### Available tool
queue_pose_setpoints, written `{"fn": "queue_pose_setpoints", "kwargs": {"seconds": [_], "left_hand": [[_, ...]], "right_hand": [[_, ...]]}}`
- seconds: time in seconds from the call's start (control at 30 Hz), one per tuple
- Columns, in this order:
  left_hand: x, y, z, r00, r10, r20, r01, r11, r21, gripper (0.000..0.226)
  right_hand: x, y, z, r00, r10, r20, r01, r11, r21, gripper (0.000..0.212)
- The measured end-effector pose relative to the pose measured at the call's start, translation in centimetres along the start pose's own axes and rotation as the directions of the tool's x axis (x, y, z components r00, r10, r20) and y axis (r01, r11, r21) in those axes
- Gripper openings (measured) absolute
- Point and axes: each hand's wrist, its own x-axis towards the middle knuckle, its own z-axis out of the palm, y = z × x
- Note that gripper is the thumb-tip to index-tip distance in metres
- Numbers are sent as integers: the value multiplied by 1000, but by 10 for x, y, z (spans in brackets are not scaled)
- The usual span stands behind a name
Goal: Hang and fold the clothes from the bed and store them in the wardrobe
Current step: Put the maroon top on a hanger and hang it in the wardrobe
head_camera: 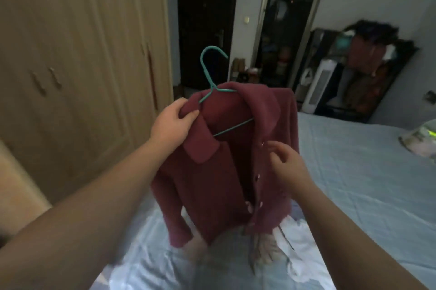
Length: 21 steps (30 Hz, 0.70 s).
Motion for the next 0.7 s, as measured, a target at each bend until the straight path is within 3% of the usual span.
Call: {"fn": "queue_pose_setpoints", "kwargs": {"seconds": [0.1,0.17,0.3,0.37,0.43,0.5,0.7], "left_hand": [[-3,11,-80,995,43,-91,-39,998,50,14],[-10,17,-129,990,68,-127,-56,994,94,18],[-36,29,-214,985,98,-143,-60,966,252,39],[-51,33,-254,985,98,-139,-51,949,311,42],[-68,33,-292,982,99,-161,-34,931,363,36],[-86,28,-328,972,89,-215,10,908,419,30],[-143,8,-414,945,43,-325,176,771,612,35]], "right_hand": [[-1,-69,-3,965,-155,-214,171,983,61,23],[2,-119,-1,915,-308,-261,329,943,42,20],[11,-220,25,753,-657,-48,631,740,-234,40],[12,-259,49,724,-667,176,686,672,-280,49],[10,-286,78,716,-574,398,687,681,-254,49],[3,-300,111,670,-526,524,687,706,-170,46],[-38,-344,216,546,-723,424,805,592,-27,41]]}}
